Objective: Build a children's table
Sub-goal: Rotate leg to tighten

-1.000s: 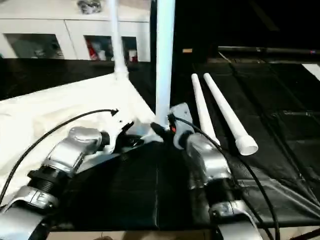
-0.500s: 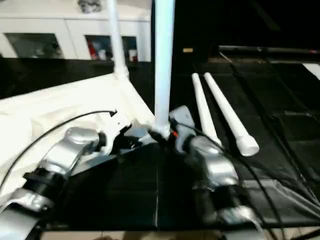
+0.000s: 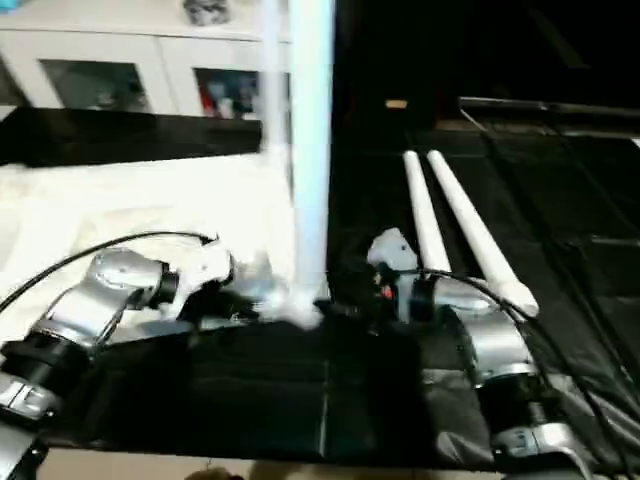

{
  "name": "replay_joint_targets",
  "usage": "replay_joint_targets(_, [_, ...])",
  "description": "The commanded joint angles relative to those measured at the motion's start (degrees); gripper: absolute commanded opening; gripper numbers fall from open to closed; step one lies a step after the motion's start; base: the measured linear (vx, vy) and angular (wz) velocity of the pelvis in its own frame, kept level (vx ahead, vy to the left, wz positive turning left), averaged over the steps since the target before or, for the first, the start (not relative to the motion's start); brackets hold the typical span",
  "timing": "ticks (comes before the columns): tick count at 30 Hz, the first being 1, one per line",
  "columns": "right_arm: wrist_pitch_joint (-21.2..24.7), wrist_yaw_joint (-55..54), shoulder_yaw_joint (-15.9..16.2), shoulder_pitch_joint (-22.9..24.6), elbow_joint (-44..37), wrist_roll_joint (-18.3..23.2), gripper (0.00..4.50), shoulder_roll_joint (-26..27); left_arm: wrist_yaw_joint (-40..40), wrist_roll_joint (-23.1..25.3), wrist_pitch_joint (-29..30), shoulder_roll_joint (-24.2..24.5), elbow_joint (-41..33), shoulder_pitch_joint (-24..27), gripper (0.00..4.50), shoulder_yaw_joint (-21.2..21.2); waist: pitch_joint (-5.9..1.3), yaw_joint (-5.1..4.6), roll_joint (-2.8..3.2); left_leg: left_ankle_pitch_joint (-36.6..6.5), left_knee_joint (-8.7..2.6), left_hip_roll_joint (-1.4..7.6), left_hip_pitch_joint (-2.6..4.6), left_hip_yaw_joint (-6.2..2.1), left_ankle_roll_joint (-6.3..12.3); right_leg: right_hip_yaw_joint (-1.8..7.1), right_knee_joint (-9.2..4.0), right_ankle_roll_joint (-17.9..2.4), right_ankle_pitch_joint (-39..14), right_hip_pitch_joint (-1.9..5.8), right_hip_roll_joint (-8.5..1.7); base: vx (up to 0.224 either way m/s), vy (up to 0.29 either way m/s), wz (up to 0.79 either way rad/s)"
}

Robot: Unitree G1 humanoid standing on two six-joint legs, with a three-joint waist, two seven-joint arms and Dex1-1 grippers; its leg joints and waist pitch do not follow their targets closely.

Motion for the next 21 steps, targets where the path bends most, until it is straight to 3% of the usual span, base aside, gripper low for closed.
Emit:
replay_joint_targets(1, [-1.79, 2.50, 1.80, -0.65, -0.50, -1.07, 4.46, -1.05, -2.91, 1.07, -3.26, 0.29, 0.10, -1.37, 0.00, -2.92, -4.06, -0.10, 0.10, -9.37, -3.63, 3.99, 1.05, -1.76, 3.58, 3.83, -4.81, -9.29, -14.72, 2.97, -6.02, 0.000, 0.000, 0.00])
replay_joint_targets(9, [-2.00, 7.64, 4.26, -1.59, 0.40, -0.70, 4.46, -1.35, -7.13, 1.48, -6.48, 0.78, 0.86, -1.66, 0.00, -4.48, -4.14, 0.27, -0.28, -8.56, -3.61, 3.93, 0.77, -1.79, 3.78, 3.82, -4.69, -8.58, -15.51, 3.13, -6.06, 0.000, 0.000, 0.00])
replay_joint_targets(11, [-1.97, 7.87, 4.57, -2.14, 1.08, -0.64, 4.11, -1.13, -7.57, 1.50, -7.13, 0.88, 1.00, -1.74, 0.00, -4.86, -4.16, 0.34, -0.21, -8.38, -3.58, 3.98, 0.80, -1.81, 3.82, 3.82, -4.65, -8.69, -15.23, 3.09, -6.08, 0.000, 0.000, 0.00])
replay_joint_targets(14, [-2.30, 8.10, 5.07, -2.83, 2.32, -0.83, 4.05, -0.80, -7.83, 1.59, -7.77, 0.88, 1.15, -1.79, 0.00, -5.15, -4.21, 0.75, -0.30, -8.05, -3.57, 4.05, 0.87, -1.77, 3.75, 3.88, -4.52, -8.86, -14.93, 3.04, -6.14, 0.000, 0.000, 0.00])
replay_joint_targets(15, [-2.34, 8.18, 5.15, -2.88, 2.44, -0.88, 3.76, -0.76, -7.85, 1.61, -7.84, 0.87, 1.17, -1.80, 0.00, -5.17, -4.18, 0.87, -0.24, -8.24, -3.58, 4.05, 0.86, -1.77, 3.68, 3.86, -4.54, -8.94, -15.16, 2.97, -6.13, 0.000, 0.000, 0.00])
replay_joint_targets(19, [-2.46, 8.83, 5.60, -2.99, 2.98, -1.12, 3.61, -0.59, -8.07, 1.76, -8.12, 0.78, 1.27, -1.86, 0.00, -5.20, -4.16, 0.98, -0.27, -8.31, -3.63, 4.06, 0.87, -1.80, 3.44, 3.84, -4.56, -8.63, -15.43, 3.01, -6.15, 0.000, 0.000, 0.00])
replay_joint_targets(21, [-2.49, 8.91, 5.77, -3.01, 3.13, -1.18, 3.30, -0.51, -8.09, 1.89, -8.28, 0.76, 1.33, -1.86, 0.00, -5.24, -4.15, 0.95, -0.34, -8.50, -3.64, 4.03, 0.87, -1.79, 3.32, 3.86, -4.62, -8.43, -15.89, 3.02, -6.16, 0.000, 0.000, 0.00])
